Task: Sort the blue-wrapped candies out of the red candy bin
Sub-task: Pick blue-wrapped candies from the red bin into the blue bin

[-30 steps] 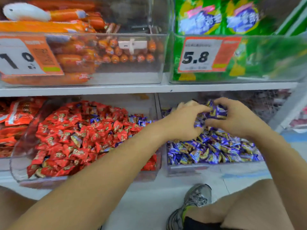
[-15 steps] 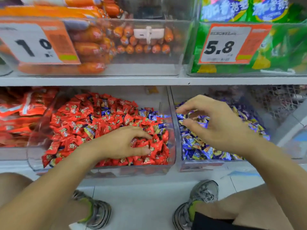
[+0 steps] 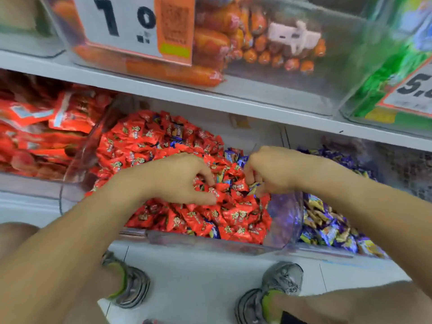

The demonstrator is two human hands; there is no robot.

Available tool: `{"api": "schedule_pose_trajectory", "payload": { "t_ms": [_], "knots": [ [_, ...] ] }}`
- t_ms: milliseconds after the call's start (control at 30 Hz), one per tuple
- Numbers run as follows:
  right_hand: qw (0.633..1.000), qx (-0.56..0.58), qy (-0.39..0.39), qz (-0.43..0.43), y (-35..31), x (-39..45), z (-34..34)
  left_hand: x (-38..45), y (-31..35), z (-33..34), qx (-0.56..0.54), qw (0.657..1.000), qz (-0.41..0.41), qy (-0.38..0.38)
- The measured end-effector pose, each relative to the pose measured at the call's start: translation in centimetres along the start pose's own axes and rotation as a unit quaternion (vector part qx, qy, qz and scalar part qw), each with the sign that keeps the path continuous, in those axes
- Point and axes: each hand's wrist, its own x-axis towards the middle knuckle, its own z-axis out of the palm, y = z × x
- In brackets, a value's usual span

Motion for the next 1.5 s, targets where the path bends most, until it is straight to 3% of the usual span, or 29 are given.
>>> {"api": "schedule_pose_trajectory", "payload": {
  "t_ms": [133,267,333,467,600,900,1100,1267,1367,1500],
  "knots": [
    [0.995,0.091,0.039,-0.006,0.9,-0.2,-0.2,0.8,1.0,0.0,-0.053,0.995,-0.035,0.072],
    [0.976,0.137,0.168,-0.020,1.5,-1.7,-0.2,2.1,2.4,0.3,-0.092,0.981,-0.003,0.174],
    [0.969,0.143,0.202,-0.004,1.8,-2.2,0.0,3.0,2.7,0.6,-0.073,0.989,0.000,0.127],
    [0.970,0.151,0.188,-0.014,1.9,-2.2,0.5,4.8,2.6,1.5,0.073,0.997,0.005,-0.008],
    [0.978,0.145,0.145,-0.031,1.3,-2.1,0.6,5.3,1.6,1.9,0.170,0.984,-0.006,-0.057],
    [0.984,0.148,0.097,-0.031,0.5,0.1,0.2,4.2,1.0,0.4,-0.067,0.995,-0.007,0.073],
    [0.966,0.249,0.064,-0.001,0.5,1.2,-0.9,2.0,-0.6,-1.4,-0.275,0.949,-0.034,0.152],
    [0.954,0.294,0.048,0.033,-0.8,4.6,0.3,0.8,-1.3,-2.2,-0.362,0.919,-0.022,0.156],
    [0.968,0.248,0.019,0.020,-1.3,5.6,0.9,0.6,-1.6,-2.2,-0.362,0.918,-0.025,0.160],
    [0.988,0.149,-0.012,0.025,-1.5,5.7,1.4,0.7,-2.0,-2.5,-0.417,0.889,-0.045,0.181]
  ]
}}
